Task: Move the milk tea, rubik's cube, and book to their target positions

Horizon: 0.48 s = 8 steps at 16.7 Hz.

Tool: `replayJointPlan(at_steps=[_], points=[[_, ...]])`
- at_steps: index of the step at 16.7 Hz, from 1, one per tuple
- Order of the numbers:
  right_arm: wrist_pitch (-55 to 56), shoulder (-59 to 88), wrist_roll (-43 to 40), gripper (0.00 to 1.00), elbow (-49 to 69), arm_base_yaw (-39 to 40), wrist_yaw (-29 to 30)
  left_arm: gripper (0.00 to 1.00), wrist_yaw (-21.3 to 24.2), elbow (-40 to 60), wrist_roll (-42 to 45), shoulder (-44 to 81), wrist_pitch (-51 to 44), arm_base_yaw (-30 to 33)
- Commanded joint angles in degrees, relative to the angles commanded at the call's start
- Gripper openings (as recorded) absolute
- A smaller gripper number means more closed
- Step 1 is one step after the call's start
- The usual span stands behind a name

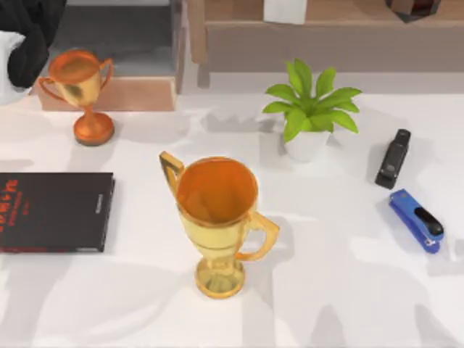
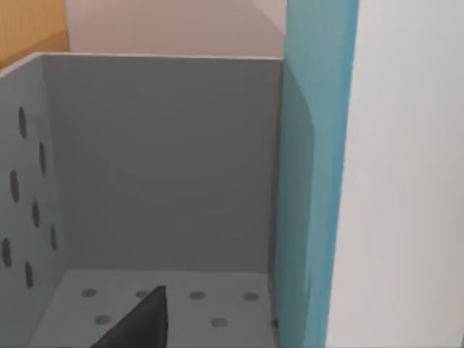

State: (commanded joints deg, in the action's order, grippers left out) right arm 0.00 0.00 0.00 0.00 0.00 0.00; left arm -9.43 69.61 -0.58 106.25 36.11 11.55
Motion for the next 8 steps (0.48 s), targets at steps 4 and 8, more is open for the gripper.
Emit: replayJointPlan(at_steps=[4,8], points=[[0.0,0.0,0.0,1.0,0.0,0.0,0.0,1.0,-0.27,2.03,-0.02,2.7,1.05,0.34],[0.0,0.0,0.0,1.0,0.0,0.0,0.0,1.0,-0.17,1.95,-0.02,2.66,0.91,0.04]])
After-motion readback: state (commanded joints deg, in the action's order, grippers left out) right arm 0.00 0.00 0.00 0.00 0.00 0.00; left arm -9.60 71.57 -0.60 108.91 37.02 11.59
